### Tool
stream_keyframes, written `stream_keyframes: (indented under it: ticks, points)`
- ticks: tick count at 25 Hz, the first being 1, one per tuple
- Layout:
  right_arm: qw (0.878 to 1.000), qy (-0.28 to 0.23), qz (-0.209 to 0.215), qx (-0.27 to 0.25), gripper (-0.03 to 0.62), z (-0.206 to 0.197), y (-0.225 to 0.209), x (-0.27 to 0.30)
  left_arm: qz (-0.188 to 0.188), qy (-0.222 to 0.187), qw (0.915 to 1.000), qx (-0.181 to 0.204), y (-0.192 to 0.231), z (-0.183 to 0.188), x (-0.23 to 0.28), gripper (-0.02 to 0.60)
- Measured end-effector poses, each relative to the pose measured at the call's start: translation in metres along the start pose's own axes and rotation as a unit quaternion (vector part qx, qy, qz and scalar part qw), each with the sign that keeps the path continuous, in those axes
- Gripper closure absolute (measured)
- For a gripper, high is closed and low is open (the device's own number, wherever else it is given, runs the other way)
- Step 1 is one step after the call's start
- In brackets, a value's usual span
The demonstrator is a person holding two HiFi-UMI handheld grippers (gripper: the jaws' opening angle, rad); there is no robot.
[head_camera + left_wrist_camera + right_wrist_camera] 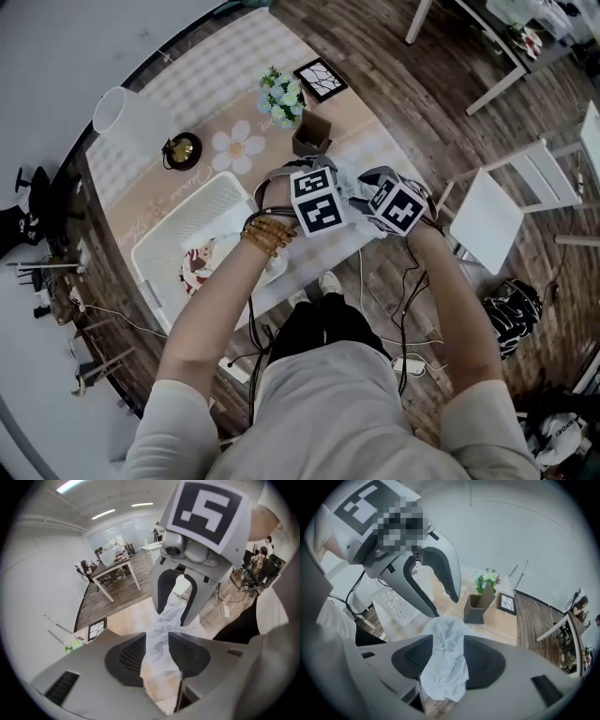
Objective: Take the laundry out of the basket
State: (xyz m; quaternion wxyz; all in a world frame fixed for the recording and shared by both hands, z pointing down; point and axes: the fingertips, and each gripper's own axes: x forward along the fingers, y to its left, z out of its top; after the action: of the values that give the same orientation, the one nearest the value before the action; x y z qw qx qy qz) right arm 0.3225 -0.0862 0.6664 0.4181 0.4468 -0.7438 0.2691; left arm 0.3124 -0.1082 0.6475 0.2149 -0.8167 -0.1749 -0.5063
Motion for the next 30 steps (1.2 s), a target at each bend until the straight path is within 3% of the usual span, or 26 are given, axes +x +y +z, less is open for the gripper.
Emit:
stream_keyframes:
  ticks: [3,5,10,14,19,22,26,28,30]
  points:
    - [0.999,-0.038,-0.013,0.003,0.367,0.032,0.002,-0.025,0.03,-0.05,0.9972,-0.048,0.007,0.003,-0.046,0.396]
    - [0.996,-0.083,-0.019,0.012,0.371,0.062,0.006,-0.043,0.053,-0.089,0.9905,-0.09,0.012,0.0,-0.08,0.396]
    - [0.978,-0.207,-0.012,0.026,0.416,0.137,0.033,-0.079,0.118,-0.193,0.9541,-0.196,0.016,-0.03,-0.155,0.4]
    - [0.956,-0.292,0.006,0.027,0.444,0.183,0.078,-0.108,0.164,-0.279,0.9099,-0.259,0.001,-0.05,-0.214,0.463]
    - [0.924,-0.381,0.019,0.015,0.497,0.229,0.127,-0.145,0.229,-0.379,0.8405,-0.312,-0.017,-0.069,-0.282,0.51]
    - [0.907,-0.42,0.029,0.01,0.525,0.246,0.159,-0.162,0.266,-0.432,0.7993,-0.322,-0.034,-0.074,-0.32,0.559]
    - [0.891,-0.453,0.035,0.007,0.58,0.258,0.192,-0.177,0.309,-0.484,0.7527,-0.321,-0.056,-0.075,-0.357,0.566]
    - [0.885,-0.464,0.031,0.013,0.586,0.258,0.199,-0.179,0.325,-0.5,0.7355,-0.322,-0.066,-0.08,-0.367,0.565]
    - [0.884,-0.466,0.033,0.015,0.594,0.258,0.203,-0.178,0.335,-0.498,0.7293,-0.329,-0.072,-0.086,-0.367,0.563]
